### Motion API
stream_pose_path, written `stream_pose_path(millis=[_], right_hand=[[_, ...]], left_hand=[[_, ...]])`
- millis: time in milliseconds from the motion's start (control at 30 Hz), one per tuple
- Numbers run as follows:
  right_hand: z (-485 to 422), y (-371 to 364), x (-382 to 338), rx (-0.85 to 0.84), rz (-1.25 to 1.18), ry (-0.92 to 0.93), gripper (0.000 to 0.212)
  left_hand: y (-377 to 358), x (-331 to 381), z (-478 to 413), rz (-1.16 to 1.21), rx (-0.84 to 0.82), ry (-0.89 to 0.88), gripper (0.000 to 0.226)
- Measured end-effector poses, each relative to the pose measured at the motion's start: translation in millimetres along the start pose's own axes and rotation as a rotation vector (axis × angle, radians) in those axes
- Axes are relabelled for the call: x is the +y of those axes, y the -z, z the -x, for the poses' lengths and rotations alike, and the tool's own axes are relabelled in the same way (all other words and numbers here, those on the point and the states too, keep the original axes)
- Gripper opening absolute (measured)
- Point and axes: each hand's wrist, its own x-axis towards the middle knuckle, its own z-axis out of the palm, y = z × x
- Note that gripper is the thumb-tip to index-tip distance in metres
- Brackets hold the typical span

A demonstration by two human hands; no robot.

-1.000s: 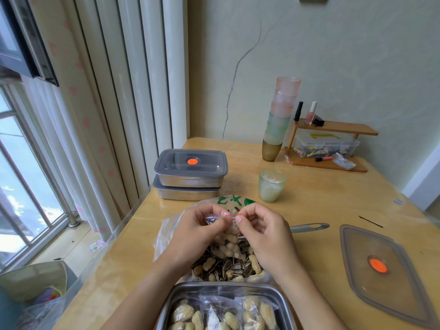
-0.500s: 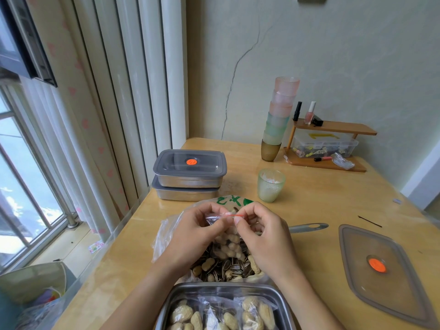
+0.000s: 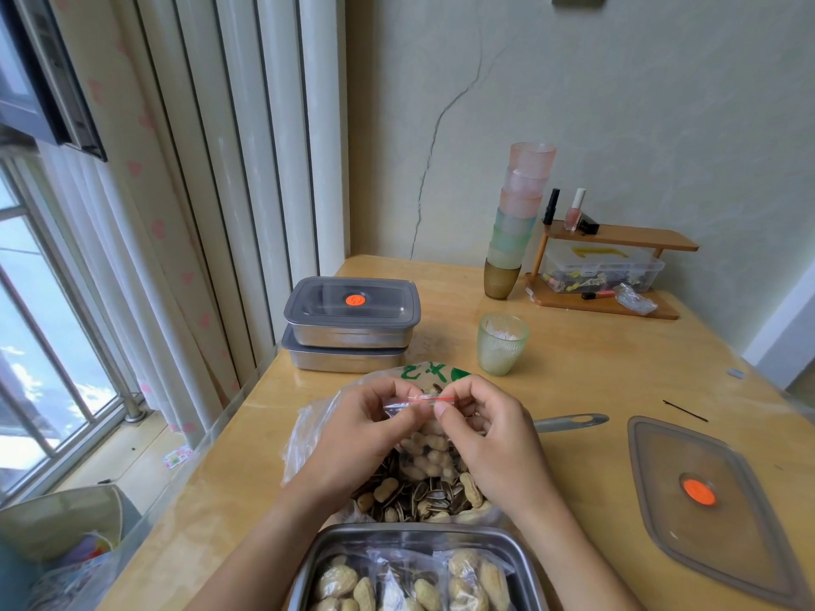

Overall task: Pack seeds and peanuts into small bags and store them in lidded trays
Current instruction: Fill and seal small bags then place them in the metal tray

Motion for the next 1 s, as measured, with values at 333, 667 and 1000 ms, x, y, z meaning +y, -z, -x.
stream_pose_path(millis=[333, 667, 1000], right_hand=[[-0.5, 0.8, 0.6, -0.019, -0.021, -0.032, 0.014], [1.7, -0.1, -1.3, 0.004, 0.055, 0.046, 0.019], [-0.5, 1.6, -0.2, 0.010, -0.005, -0.017, 0.015]], left_hand=[[0.5, -3.6, -2.2, 0.045, -0.009, 0.017, 0.012], [1.5, -5.0, -3.0, 0.061, -0.014, 0.011, 0.014], [0.2, -2.2, -2.0, -0.002, 0.007, 0.021, 0.011]])
